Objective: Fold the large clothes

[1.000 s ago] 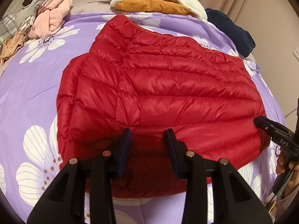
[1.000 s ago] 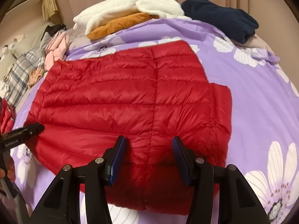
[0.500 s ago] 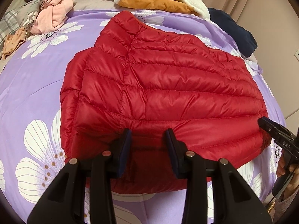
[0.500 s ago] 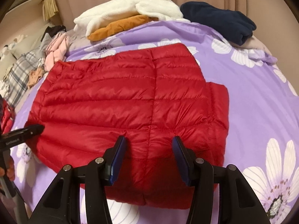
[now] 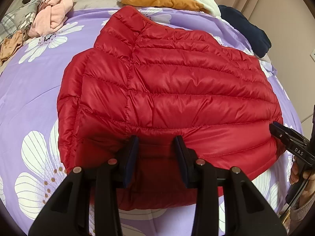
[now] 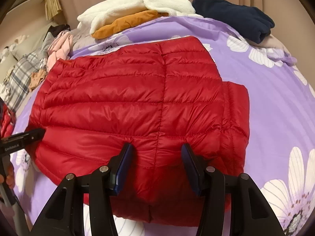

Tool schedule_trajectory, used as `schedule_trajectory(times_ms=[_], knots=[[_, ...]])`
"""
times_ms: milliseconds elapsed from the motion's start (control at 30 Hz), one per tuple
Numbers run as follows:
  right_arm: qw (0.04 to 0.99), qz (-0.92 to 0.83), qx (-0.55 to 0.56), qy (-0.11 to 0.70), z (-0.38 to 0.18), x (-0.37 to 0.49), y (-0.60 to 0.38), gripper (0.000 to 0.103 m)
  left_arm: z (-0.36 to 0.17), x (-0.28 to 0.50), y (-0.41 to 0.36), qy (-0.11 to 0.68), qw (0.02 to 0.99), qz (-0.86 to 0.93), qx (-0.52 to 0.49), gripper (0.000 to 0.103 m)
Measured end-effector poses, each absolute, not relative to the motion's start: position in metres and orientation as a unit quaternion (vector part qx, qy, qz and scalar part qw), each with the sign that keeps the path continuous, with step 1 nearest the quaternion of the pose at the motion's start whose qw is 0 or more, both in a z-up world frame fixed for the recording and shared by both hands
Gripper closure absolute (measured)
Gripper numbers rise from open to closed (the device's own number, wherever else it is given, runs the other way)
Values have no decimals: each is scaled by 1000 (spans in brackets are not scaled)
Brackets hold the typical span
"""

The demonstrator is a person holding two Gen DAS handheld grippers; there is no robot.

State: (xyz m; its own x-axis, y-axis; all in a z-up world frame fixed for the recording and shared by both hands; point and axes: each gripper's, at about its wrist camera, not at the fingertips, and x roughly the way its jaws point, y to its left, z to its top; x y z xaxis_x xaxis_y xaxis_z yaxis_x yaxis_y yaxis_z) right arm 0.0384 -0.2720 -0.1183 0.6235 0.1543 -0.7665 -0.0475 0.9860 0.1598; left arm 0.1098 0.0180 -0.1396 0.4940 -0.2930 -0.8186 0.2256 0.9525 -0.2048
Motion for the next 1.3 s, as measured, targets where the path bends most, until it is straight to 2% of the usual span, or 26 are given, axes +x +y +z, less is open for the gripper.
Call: schedule_trajectory(times_ms=[300,700,1000,1300], knots=[[900,50,66,429,-109,32,-276,49,-132,102,24,480,864,-143,-44,64],[921,45,59,384,-79,12,-281,49,-119,94,37,462,875,-128,-72,65],[902,42,32,429,-115,29,-266,49,-131,101,29,474,869,-132,-51,64],[897,48,50,437,-119,23,-271,49,-137,102,30,482,864,-133,-55,64]])
